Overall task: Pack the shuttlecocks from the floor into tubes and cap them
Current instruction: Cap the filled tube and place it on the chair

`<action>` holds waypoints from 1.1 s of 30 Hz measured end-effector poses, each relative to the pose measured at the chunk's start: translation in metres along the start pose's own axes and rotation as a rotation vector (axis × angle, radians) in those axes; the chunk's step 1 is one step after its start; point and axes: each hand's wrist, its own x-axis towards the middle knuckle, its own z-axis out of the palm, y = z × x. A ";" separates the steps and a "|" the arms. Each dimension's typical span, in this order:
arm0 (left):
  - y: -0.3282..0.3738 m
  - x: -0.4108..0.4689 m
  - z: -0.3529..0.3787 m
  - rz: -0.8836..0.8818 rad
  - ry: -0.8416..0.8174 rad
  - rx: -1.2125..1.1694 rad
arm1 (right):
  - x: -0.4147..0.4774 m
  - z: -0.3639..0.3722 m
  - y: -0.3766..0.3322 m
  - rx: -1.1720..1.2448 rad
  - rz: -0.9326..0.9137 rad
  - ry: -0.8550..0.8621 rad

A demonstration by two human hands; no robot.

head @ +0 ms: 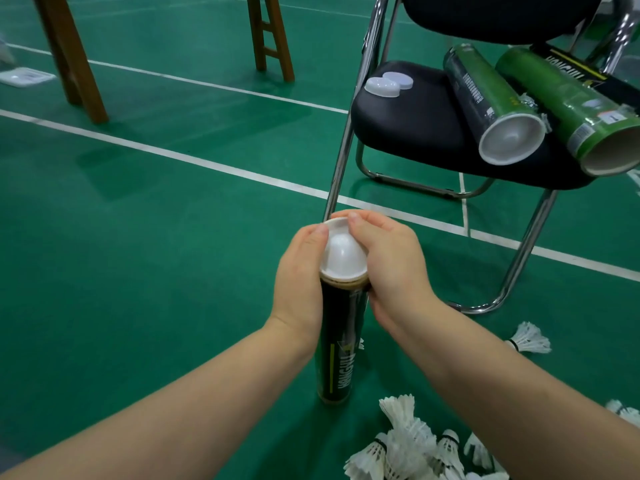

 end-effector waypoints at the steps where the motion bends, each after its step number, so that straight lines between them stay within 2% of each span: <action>1: -0.001 0.000 -0.001 0.007 0.004 0.008 | 0.000 0.000 0.002 -0.021 -0.010 0.000; 7: 0.003 0.000 -0.002 0.043 0.018 0.056 | 0.000 -0.002 0.003 -0.103 -0.028 -0.050; 14: 0.005 -0.003 -0.002 0.007 0.005 0.066 | 0.010 -0.024 -0.003 -0.008 0.274 -0.311; 22: 0.008 0.002 -0.005 0.024 0.053 0.105 | 0.011 -0.018 0.002 -0.152 0.124 -0.280; 25: 0.008 0.001 -0.004 0.012 0.048 0.143 | 0.007 -0.023 0.001 -0.352 0.139 -0.280; 27: 0.009 -0.001 0.000 -0.016 0.035 0.181 | 0.006 -0.033 -0.005 -0.511 0.294 -0.402; 29: 0.009 -0.006 0.004 -0.071 0.007 0.219 | 0.002 -0.043 -0.015 -0.553 0.393 -0.554; 31: 0.006 -0.014 0.008 -0.103 -0.014 0.242 | -0.006 -0.049 -0.023 -0.535 0.380 -0.645; 33: 0.006 -0.024 0.013 -0.071 -0.014 0.269 | -0.014 -0.053 -0.028 -0.504 0.331 -0.663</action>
